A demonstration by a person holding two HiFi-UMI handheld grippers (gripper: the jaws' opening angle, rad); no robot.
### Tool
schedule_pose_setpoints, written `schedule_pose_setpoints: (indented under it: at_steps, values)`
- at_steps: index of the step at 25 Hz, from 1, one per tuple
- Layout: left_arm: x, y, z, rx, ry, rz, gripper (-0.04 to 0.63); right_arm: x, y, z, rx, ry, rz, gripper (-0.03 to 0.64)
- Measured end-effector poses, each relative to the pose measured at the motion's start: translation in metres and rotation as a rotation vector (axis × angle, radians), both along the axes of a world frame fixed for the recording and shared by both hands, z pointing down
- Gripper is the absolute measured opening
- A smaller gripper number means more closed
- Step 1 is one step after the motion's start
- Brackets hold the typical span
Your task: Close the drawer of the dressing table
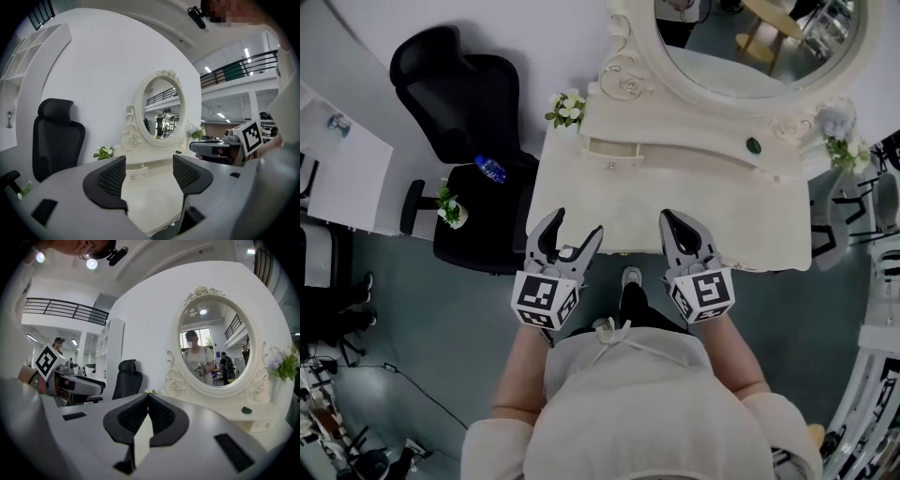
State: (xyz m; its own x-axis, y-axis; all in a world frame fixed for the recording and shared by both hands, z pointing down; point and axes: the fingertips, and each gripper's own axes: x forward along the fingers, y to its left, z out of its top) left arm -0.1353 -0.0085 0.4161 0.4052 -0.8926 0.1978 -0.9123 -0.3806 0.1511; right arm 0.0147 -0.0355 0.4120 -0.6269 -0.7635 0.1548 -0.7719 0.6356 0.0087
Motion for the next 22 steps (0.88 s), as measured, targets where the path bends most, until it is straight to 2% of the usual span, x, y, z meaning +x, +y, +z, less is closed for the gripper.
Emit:
schedule_pose_setpoints:
  at_steps: [5,10,14,22]
  values:
    - [0.02,-0.06,0.022,-0.039,-0.033,-0.012,0.316,0.008,-0.057,0.014,-0.018,-0.011,-0.04,0.006]
    - [0.035,-0.097,0.064,-0.127,-0.072,-0.023,0.316,0.016,-0.095,0.039,-0.064,-0.008,-0.079,0.006]
    - [0.036,-0.121,0.099,-0.177,-0.103,-0.053,0.315,0.018,-0.12,0.061,-0.09,0.011,-0.111,0.006]
    - [0.033,-0.158,0.162,-0.275,-0.104,-0.099,0.314,0.01,-0.155,0.103,-0.109,0.045,-0.157,0.006]
